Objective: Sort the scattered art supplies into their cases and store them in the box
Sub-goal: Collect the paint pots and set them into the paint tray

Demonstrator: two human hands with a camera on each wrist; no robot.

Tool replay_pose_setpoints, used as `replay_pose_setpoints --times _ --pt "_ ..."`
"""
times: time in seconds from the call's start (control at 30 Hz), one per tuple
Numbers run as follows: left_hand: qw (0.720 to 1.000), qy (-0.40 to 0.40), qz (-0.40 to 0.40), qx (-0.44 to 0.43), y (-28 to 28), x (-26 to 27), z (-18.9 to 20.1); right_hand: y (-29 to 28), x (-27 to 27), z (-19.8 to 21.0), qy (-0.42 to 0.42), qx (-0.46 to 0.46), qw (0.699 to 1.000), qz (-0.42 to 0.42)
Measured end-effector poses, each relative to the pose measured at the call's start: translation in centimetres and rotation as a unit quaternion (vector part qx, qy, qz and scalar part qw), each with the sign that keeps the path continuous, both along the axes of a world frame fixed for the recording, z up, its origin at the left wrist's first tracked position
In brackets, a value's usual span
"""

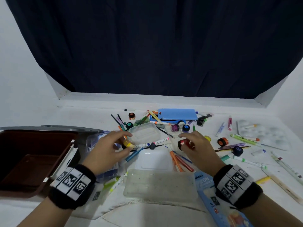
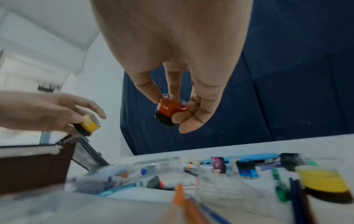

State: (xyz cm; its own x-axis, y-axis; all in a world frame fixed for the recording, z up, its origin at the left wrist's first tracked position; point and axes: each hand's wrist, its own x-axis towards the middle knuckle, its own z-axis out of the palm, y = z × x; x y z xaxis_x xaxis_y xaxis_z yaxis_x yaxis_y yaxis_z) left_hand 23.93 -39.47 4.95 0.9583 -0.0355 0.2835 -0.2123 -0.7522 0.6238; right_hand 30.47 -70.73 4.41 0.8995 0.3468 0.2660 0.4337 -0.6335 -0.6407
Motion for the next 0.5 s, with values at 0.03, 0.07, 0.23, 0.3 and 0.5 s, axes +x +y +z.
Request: replay_pose_setpoints --times 0.03,0.07,0.23,0.3,0.5 --pt "0.999 -0.001 -0.002 -0.034 -0.3 -0.9 0.1 0.3 -0.9 0.2 0.021 0.014 1.0 0.002" --pt "0.998 0.005 -0.003 -0.059 -0.6 -1.7 0.0 0.6 -1.8 0.3 0.04 0.027 0.999 0.005" --pt "0.996 0.067 -0.039 -0.053 -1.6 -5.3 -2.6 2.9 -5.6 -1.0 0.135 0.102 0.985 0.041" --pt "0.994 0.085 -0.065 -0.005 -1.8 -6.0 -3.9 3.9 -6.5 -1.7 0.146 0.075 0.985 0.059" --pt "0.96 0.117 -0.143 0.21 -1.4 -5.9 -5.3 6.5 -7.5 -3.4 0.168 0.036 0.976 0.131"
